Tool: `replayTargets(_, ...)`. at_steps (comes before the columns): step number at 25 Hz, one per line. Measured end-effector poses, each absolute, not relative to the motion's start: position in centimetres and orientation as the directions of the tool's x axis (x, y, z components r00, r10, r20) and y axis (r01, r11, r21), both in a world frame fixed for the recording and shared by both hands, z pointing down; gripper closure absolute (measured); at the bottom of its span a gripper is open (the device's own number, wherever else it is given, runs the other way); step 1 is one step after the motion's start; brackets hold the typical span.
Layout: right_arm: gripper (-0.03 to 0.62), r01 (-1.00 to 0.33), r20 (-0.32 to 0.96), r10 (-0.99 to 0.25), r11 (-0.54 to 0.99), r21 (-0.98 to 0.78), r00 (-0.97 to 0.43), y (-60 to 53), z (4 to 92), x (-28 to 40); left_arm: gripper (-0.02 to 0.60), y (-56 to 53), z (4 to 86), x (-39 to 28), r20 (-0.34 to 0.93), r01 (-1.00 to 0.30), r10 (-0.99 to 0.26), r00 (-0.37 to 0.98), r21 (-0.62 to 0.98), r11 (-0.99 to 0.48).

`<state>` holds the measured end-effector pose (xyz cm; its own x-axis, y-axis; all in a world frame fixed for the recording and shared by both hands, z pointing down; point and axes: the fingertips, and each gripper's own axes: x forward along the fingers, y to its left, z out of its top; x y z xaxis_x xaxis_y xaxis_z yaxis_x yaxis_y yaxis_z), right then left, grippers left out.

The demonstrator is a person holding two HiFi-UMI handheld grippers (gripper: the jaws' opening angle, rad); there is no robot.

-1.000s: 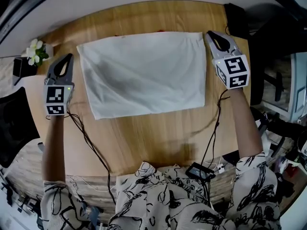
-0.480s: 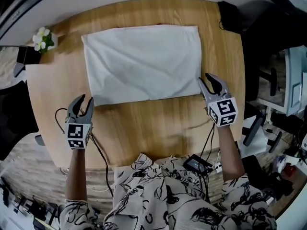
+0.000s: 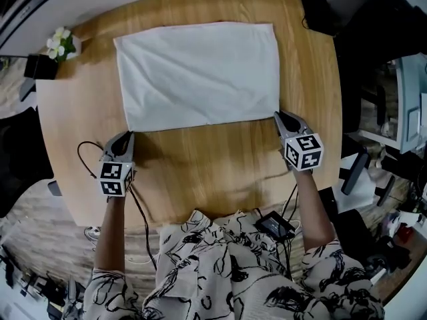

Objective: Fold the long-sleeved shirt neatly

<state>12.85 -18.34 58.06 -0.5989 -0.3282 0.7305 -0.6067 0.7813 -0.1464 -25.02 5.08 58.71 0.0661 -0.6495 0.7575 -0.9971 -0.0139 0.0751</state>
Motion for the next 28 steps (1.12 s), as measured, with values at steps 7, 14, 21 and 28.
replayTargets(7, 0.565, -0.632, 0.767, -0.373, 0.773, -0.054, -0.523, -18.3, 58.9, 13.4, 0.565, 7.5, 59.4, -24.3, 0.801, -0.998, -0.598, 0.027, 0.058, 0.033)
replayTargets(14, 0.523, -0.653, 0.764, -0.424, 0.758, 0.005, -0.486, -18.3, 58.5, 13.7, 0.500, 8.0, 59.2, -24.2, 0.791, -0.999, -0.611, 0.037, 0.044, -0.003)
replayTargets(21, 0.517, -0.732, 0.549, -0.599, 0.680, -0.037, -0.584, -17.4, 48.3, 16.4, 0.574, 9.5, 51.2, -25.2, 0.569, -0.999, -0.822, -0.030, 0.000, 0.037)
replayTargets(28, 0.586, -0.722, 0.291, -0.689, 0.692, -0.007, -0.664, -14.6, 34.8, 20.3, 0.575, 11.5, 40.1, -22.6, 0.343, -0.988, -0.934, -0.099, 0.076, 0.133)
